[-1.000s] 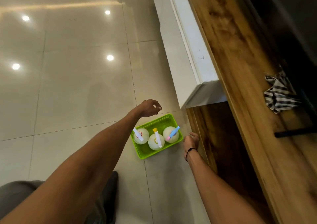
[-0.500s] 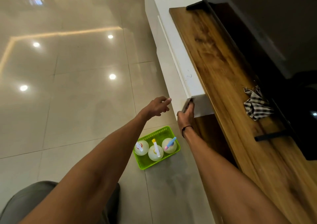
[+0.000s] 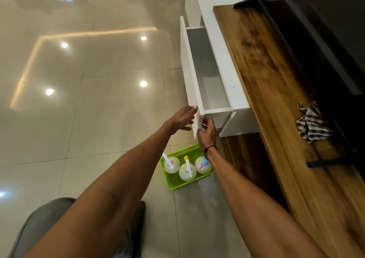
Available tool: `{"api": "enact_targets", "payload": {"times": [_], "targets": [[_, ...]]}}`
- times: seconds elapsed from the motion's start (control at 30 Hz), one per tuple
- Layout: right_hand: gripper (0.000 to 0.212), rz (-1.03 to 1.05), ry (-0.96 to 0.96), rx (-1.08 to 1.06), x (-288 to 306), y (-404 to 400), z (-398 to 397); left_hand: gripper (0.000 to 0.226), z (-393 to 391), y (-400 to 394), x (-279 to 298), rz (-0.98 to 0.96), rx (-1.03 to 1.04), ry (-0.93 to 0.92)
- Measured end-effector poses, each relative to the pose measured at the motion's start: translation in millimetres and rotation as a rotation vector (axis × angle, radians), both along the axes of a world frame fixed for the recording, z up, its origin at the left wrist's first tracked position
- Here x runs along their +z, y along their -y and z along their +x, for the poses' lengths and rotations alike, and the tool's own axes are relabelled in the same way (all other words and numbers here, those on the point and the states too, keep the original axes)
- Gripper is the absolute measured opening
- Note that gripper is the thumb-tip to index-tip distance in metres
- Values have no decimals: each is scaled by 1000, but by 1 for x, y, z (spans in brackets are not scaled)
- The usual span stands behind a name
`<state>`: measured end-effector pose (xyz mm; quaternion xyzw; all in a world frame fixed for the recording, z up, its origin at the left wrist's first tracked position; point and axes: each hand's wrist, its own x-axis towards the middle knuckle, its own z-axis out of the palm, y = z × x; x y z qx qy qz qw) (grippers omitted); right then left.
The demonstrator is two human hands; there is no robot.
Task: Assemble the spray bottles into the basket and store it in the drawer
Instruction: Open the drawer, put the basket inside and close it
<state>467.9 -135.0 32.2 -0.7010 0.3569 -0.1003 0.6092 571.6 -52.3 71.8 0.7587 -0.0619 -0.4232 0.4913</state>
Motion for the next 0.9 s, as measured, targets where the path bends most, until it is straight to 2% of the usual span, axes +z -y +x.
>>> {"api": "enact_targets", "payload": {"times": [0.6,0.9], "targets": [[61,53,79,472,-13,-110,38,55,34,-151,-15,114,197,89],[57,12,78,533,-15,-135,45,65,22,-183,-13,95,252,19]]}}
